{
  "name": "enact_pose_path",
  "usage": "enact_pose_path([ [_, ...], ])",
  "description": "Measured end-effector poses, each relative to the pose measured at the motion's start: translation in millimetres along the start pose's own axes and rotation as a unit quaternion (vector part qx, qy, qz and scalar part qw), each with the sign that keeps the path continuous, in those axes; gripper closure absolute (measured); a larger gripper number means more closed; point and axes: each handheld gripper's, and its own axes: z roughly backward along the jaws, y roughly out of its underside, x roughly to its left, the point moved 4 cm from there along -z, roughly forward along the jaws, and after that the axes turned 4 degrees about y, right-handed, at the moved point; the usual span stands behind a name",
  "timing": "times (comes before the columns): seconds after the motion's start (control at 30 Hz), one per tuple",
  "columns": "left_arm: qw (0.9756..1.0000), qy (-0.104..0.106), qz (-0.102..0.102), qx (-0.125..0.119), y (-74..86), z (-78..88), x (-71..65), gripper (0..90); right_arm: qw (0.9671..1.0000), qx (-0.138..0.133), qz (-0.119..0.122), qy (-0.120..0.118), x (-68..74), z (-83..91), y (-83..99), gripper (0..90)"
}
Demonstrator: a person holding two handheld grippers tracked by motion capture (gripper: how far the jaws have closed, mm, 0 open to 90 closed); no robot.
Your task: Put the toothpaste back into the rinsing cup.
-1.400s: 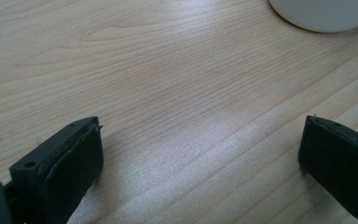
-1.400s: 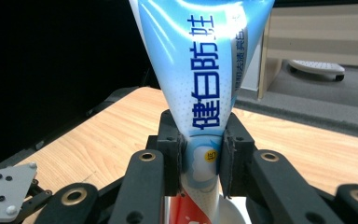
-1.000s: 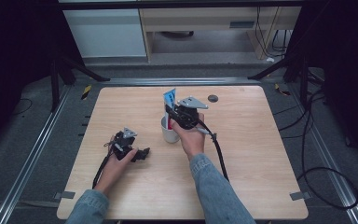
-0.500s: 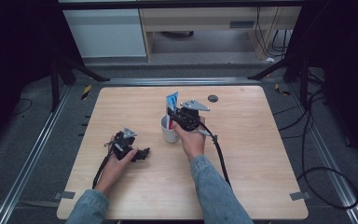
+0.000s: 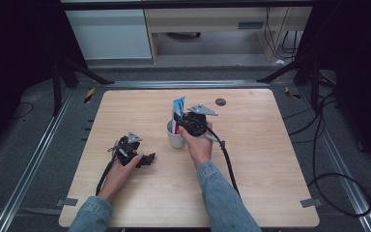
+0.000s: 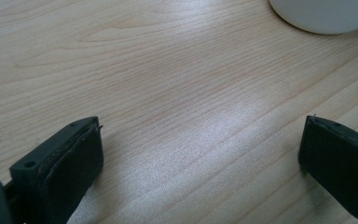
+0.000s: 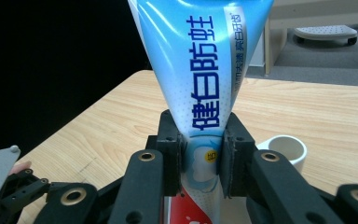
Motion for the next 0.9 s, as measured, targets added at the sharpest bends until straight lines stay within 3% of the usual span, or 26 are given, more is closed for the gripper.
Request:
enact_pose_path([
  [0.27, 1.0000, 0.000, 0.000, 0.000, 0.0, 0.0, 0.0, 0.0, 0.9999, 0.004, -0.015, 0.000, -4.6, -0.1, -0.5, 72.8],
  [0.9, 1.0000, 0.000, 0.001, -0.002, -0.4, -0.5, -0.2, 0.0, 0.9999, 0.012, -0.010, -0.002, -6.5, -1.2, -2.5, 72.5],
])
